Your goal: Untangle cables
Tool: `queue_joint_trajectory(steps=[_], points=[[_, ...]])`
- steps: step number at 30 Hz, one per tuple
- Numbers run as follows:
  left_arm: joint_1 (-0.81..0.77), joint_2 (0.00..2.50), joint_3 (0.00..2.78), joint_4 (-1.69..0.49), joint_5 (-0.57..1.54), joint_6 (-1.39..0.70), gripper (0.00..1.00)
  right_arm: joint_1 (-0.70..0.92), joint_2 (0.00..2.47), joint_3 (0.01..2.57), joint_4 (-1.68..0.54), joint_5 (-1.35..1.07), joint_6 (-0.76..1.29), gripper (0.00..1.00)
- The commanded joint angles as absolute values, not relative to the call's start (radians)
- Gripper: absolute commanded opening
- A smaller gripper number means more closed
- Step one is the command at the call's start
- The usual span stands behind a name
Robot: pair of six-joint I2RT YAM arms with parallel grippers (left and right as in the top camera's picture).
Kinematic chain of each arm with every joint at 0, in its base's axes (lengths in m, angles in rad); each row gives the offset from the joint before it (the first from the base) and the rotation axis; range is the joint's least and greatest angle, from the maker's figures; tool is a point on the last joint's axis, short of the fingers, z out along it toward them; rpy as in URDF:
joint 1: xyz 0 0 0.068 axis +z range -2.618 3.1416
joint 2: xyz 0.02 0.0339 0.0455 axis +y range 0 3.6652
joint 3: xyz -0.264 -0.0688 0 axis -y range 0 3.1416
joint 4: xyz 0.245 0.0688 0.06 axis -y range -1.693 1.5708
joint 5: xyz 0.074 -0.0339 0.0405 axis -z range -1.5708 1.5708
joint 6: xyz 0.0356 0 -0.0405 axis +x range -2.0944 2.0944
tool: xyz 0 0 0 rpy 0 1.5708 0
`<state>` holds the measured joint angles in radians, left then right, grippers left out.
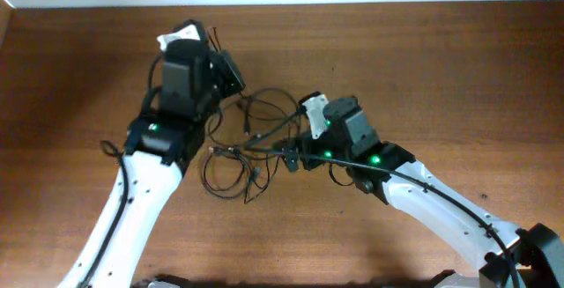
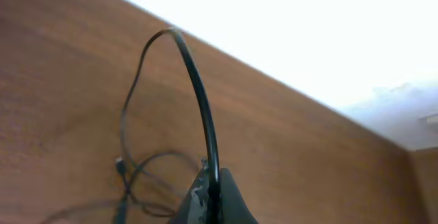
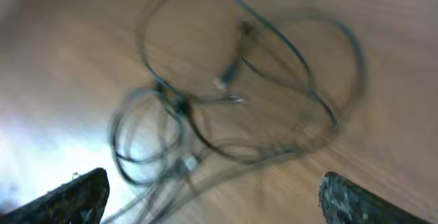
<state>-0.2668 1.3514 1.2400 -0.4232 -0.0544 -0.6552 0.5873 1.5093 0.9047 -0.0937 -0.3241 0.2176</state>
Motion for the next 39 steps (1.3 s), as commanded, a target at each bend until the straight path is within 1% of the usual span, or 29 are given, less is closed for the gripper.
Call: queue_joint_trajectory(steps=[1, 3, 4, 5, 10, 12, 13, 14, 15, 16, 17, 18, 19, 20, 21, 22, 23, 26, 29, 30, 32, 33, 34, 35, 36, 37, 39], points=[[-0.262, 1.334, 1.245, -0.504, -0.04, -0.908, 0.0, 0.592, 1.546, 0.915, 0.048, -0.457, 0.115, 0.98], [-0.246, 1.333, 1.245, -0.516, -0.017, -1.042, 0.0, 0.61, 1.592, 0.915, 0.139, -0.461, 0.078, 0.98], [-0.231, 1.331, 1.245, -0.514, 0.023, -1.122, 0.0, 0.63, 1.623, 0.915, 0.202, -0.46, 0.034, 0.98], [-0.219, 1.331, 1.245, -0.514, 0.065, -1.163, 0.0, 0.641, 1.635, 0.915, 0.26, -0.456, 0.033, 0.98], [-0.159, 1.329, 1.245, -0.548, 0.294, -1.182, 0.0, 0.642, 1.663, 0.915, 0.411, -0.336, 0.033, 0.99], [-0.112, 1.329, 1.245, -0.624, 0.364, -1.181, 0.0, 0.642, 1.665, 0.915, 0.465, -0.208, 0.033, 0.97], [-0.094, 1.329, 1.245, -0.631, 0.402, -1.181, 0.0, 0.641, 1.671, 0.915, 0.485, -0.165, 0.033, 0.78], [-0.071, 1.329, 1.245, -0.626, 0.43, -1.18, 0.0, 0.641, 1.686, 0.915, 0.505, -0.152, 0.033, 0.36], [-0.048, 1.329, 1.245, -0.622, 0.396, -1.135, 0.0, 0.642, 1.711, 0.915, 0.533, -0.152, 0.033, 0.17], [-0.022, 1.329, 1.245, -0.623, 0.303, -1.074, 0.0, 0.641, 1.727, 0.916, 0.548, -0.151, 0.033, 0.08], [-0.008, 1.329, 1.245, -0.623, 0.268, -1.041, 0.0, 0.641, 1.741, 0.92, 0.558, -0.149, 0.033, 0.04], [0.001, 1.329, 1.245, -0.623, 0.2, -1.018, 0.06, 0.642, 1.763, 0.948, 0.545, -0.149, 0.033, 0.04], [0.001, 1.329, 1.245, -0.631, 0.088, -1.019, 0.39, 0.642, 1.787, 1.008, 0.461, -0.149, 0.033, 0.04], [0.001, 1.329, 1.245, -0.651, 0.016, -1.019, 0.61, 0.642, 1.821, 1.1, 0.338, -0.152, 0.027, 0.04], [0.001, 1.329, 1.245, -0.671, -0.017, -1.019, 0.65, 0.642, 1.848, 1.17, 0.266, -0.177, -0.002, 0.04], [0.001, 1.329, 1.245, -0.684, -0.026, -1.019, 0.75, 0.642, 1.874, 1.227, 0.216, -0.198, -0.004, 0.04], [0.001, 1.329, 1.245, -0.701, -0.047, -1.019, 0.99, 0.642, 1.911, 1.292, 0.166, -0.239, -0.01, 0.04], [0.001, 1.329, 1.245, -0.768, -0.11, -1.019, 0.99, 0.657, 2.012, 1.394, 0.081, -0.29, -0.057, 0.04], [0.001, 1.329, 1.245, -0.857, -0.128, -1.019, 0.99, 0.694, 2.108, 1.434, 0.074, -0.281, -0.075, 0.04], [0.001, 1.329, 1.245, -0.875, -0.128, -1.019, 0.99, 0.7, 2.14, 1.448, 0.07, -0.284, -0.075, 0.06], [0.001, 1.329, 1.245, -0.877, -0.128, -1.019, 0.99, 0.709, 2.164, 1.452, 0.071, -0.289, -0.075, 0.15], [0.001, 1.329, 1.245, -0.877, -0.128, -1.019, 0.99, 0.718, 2.181, 1.452, 0.082, -0.289, -0.095, 0.23], [0.001, 1.329, 1.245, -0.877, -0.128, -1.019, 0.99, 0.721, 2.194, 1.452, 0.096, -0.289, -0.109, 0.28], [0.001, 1.329, 1.245, -0.877, -0.128, -1.019, 0.99, 0.723, 2.215, 1.452, 0.126, -0.288, -0.109, 0.43], [0.001, 1.329, 1.245, -0.877, -0.128, -1.019, 0.99, 0.724, 2.23, 1.452, 0.15, -0.287, -0.128, 0.69], [0.001, 1.329, 1.245, -0.877, -0.128, -1.019, 0.99, 0.726, 2.234, 1.452, 0.173, -0.279, -0.128, 0.79], [0.001, 1.329, 1.245, -0.877, -0.128, -1.019, 0.99, 0.726, 2.234, 1.452, 0.237, -0.277, -0.197, 0.82]])
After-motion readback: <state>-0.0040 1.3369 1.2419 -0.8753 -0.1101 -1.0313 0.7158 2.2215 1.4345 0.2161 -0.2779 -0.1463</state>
